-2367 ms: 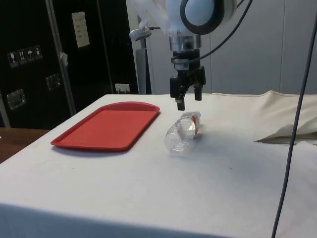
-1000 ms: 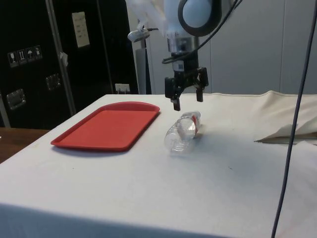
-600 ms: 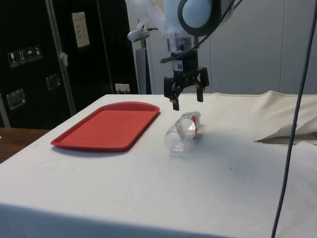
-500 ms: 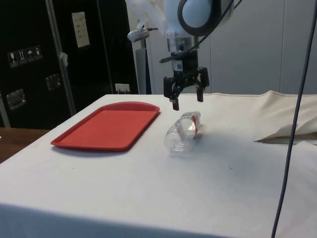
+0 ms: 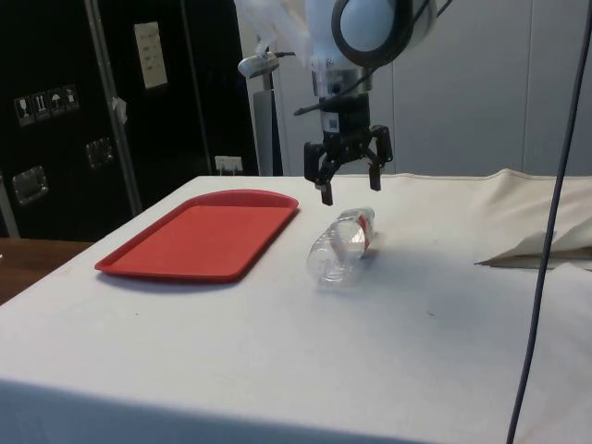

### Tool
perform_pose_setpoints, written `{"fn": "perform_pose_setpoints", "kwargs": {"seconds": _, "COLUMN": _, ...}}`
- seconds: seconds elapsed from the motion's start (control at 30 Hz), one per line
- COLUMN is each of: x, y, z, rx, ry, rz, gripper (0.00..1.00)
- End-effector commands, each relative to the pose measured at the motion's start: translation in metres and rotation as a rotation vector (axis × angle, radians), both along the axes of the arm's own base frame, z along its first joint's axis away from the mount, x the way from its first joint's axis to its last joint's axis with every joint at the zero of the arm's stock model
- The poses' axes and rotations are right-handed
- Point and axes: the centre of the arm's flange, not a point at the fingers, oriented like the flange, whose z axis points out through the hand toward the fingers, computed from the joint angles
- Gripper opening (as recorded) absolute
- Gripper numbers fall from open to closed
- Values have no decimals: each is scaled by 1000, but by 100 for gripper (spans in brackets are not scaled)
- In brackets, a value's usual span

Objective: Place the bottle upright on the tray.

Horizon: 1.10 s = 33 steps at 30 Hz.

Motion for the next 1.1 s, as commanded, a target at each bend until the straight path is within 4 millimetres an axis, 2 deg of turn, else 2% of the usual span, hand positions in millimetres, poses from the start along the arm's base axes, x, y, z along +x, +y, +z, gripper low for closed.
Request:
{"fn": "perform_pose_setpoints", "kwargs": {"seconds": 0.0, "x": 1, "y": -1, "z": -1, "rx": -1, "ry": 1, "rz": -15, "gripper": 100}}
{"fn": "perform_pose_setpoints", "kwargs": {"seconds": 1.07, "x": 0, "y": -1, "z": -1, "rx": -4, "ry": -3, "rz": -203, "gripper": 100}}
